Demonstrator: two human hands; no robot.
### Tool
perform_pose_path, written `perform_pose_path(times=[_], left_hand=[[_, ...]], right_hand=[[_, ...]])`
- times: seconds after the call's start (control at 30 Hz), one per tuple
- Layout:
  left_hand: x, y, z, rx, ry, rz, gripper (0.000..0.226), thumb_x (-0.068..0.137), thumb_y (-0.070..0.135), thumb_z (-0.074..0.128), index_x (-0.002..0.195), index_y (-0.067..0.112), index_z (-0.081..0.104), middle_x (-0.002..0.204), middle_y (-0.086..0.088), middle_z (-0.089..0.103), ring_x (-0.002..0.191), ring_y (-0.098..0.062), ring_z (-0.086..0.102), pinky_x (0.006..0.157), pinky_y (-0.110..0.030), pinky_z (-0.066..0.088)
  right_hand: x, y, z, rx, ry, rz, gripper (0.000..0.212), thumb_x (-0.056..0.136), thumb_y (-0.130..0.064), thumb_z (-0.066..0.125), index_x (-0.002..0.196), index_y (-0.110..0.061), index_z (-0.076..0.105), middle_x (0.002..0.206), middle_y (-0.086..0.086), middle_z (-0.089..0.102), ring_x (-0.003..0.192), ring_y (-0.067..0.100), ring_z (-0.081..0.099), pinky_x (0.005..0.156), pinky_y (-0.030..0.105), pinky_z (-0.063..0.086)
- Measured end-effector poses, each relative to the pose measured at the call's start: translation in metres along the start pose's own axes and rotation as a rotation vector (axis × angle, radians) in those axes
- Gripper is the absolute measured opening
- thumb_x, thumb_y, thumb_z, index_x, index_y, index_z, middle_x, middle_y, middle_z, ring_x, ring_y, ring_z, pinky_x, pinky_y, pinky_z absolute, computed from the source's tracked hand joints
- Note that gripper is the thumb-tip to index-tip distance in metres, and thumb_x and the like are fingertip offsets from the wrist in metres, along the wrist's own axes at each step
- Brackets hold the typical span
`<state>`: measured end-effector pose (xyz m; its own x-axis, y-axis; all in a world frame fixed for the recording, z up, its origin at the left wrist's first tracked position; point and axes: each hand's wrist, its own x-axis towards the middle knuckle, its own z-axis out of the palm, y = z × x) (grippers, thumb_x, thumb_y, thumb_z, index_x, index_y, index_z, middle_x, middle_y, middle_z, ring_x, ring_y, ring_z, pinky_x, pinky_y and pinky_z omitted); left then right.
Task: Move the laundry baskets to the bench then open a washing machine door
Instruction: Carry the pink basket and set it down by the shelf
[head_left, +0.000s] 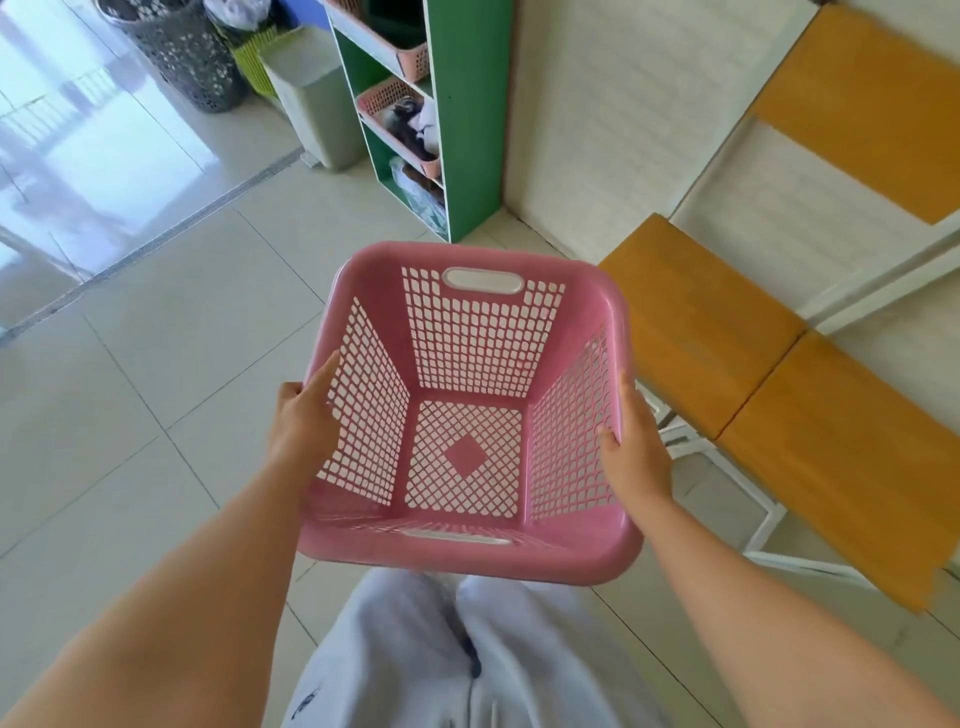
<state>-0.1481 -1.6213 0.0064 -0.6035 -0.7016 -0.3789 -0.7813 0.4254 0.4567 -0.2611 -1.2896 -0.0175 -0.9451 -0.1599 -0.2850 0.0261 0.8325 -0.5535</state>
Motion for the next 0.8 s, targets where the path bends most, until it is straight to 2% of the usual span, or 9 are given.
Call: perform_pose_path(times=[0.13,0.3,0.4,0.53,0.67,0.8], left_hand=[[0.081,0.011,-0.018,0.008,-0.050,0.037,0.068,0.092,0.003,0.037,0.143,0.047,0.036,0.112,-0.001,0.036,0.087,-0.020,0.051,0.073,-0.029,0.043],[0.187,0.030,-0.044,0.043,-0.118,0.179,0.058,0.095,0.013,0.043,0.143,0.044,0.037,0.117,-0.008,0.043,0.090,-0.017,0.047,0.083,-0.026,0.038],[0.249,0.045,-0.063,0.039,-0.162,0.230,0.054,0.095,0.018,0.047,0.143,0.043,0.039,0.115,-0.007,0.043,0.091,-0.018,0.048,0.089,-0.027,0.039],[0.319,0.075,-0.076,0.055,-0.178,0.291,0.055,0.093,0.016,0.047,0.140,0.044,0.043,0.112,-0.005,0.044,0.086,-0.023,0.056,0.090,-0.032,0.047],[0.382,0.113,-0.068,0.084,-0.208,0.319,0.053,0.092,0.019,0.045,0.138,0.046,0.045,0.117,-0.006,0.047,0.082,-0.021,0.055,0.086,-0.032,0.048],[0.433,0.152,-0.047,0.092,-0.234,0.363,0.051,0.092,0.019,0.046,0.135,0.045,0.050,0.118,-0.008,0.050,0.082,-0.023,0.058,0.086,-0.034,0.051]], right_hand=[[0.046,-0.041,0.023,0.008,0.035,0.044,0.075,0.099,-0.018,0.045,0.150,-0.045,-0.003,0.160,0.001,0.019,0.129,0.027,0.049,0.093,0.045,0.050],[0.091,-0.094,0.056,0.027,0.137,0.151,0.073,0.098,-0.017,0.046,0.151,-0.041,0.002,0.159,0.000,0.021,0.127,0.027,0.050,0.090,0.042,0.051],[0.114,-0.130,0.074,0.042,0.214,0.203,0.074,0.098,-0.016,0.047,0.152,-0.041,0.002,0.159,0.002,0.023,0.124,0.028,0.053,0.085,0.040,0.052],[0.146,-0.167,0.091,0.069,0.287,0.248,0.075,0.097,-0.013,0.048,0.153,-0.038,0.004,0.158,0.002,0.026,0.123,0.026,0.053,0.080,0.031,0.048],[0.186,-0.184,0.099,0.083,0.341,0.311,0.075,0.097,-0.013,0.048,0.152,-0.038,0.004,0.156,0.003,0.030,0.121,0.030,0.056,0.083,0.038,0.052],[0.229,-0.183,0.104,0.128,0.377,0.356,0.077,0.095,-0.013,0.049,0.151,-0.043,0.004,0.154,0.003,0.034,0.111,0.032,0.061,0.077,0.042,0.056]])
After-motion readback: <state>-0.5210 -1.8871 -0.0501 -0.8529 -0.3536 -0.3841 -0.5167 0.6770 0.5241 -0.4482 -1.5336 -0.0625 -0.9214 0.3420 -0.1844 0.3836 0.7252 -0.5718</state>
